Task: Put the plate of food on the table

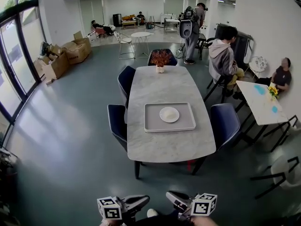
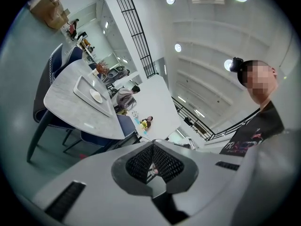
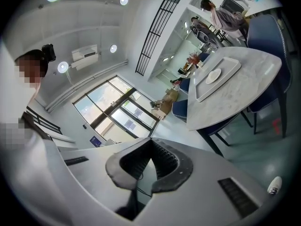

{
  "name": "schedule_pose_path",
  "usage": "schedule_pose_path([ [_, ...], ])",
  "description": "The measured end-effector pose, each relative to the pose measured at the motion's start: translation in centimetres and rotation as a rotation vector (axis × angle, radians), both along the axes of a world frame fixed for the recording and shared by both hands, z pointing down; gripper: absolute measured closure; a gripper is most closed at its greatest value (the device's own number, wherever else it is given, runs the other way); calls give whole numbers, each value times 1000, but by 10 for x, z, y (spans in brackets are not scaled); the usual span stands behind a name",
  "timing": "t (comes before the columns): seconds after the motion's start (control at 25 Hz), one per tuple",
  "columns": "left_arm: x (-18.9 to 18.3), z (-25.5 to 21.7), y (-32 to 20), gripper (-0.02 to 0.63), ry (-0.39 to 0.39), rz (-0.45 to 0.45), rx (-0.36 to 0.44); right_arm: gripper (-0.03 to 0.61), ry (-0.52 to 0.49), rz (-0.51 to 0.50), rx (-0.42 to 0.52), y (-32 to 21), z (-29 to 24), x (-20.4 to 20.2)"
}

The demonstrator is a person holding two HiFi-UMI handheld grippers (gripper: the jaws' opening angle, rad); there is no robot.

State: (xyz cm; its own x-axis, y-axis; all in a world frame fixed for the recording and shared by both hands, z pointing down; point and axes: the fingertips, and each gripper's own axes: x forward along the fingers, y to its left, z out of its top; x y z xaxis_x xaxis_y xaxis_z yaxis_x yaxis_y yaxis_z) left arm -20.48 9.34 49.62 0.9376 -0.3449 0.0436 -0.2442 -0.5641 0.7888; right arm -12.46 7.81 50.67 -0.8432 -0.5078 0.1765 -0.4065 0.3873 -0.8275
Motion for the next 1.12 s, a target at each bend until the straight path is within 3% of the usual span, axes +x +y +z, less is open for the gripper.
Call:
schedule_pose_path([
  [0.12, 10, -2, 3, 606, 11, 44, -6, 568, -38, 16, -8, 13, 1, 1],
  [0.36, 28, 0, 15, 606, 1, 89, 1, 568, 4, 29, -16, 24, 1, 11],
  [0.6, 19, -4, 21, 606, -24, 104, 19, 568, -33, -1, 21, 27, -6, 0],
  [0.72, 7, -5, 18, 606, -31, 87, 19, 568, -7, -24, 27, 28, -9, -6],
  [0.92, 1, -11, 13, 606, 30, 5, 4, 568, 0, -48, 34, 29, -8, -9],
  [1.12, 7, -12, 16, 606, 36, -2, 1, 568, 7, -61, 40, 32, -5, -6],
])
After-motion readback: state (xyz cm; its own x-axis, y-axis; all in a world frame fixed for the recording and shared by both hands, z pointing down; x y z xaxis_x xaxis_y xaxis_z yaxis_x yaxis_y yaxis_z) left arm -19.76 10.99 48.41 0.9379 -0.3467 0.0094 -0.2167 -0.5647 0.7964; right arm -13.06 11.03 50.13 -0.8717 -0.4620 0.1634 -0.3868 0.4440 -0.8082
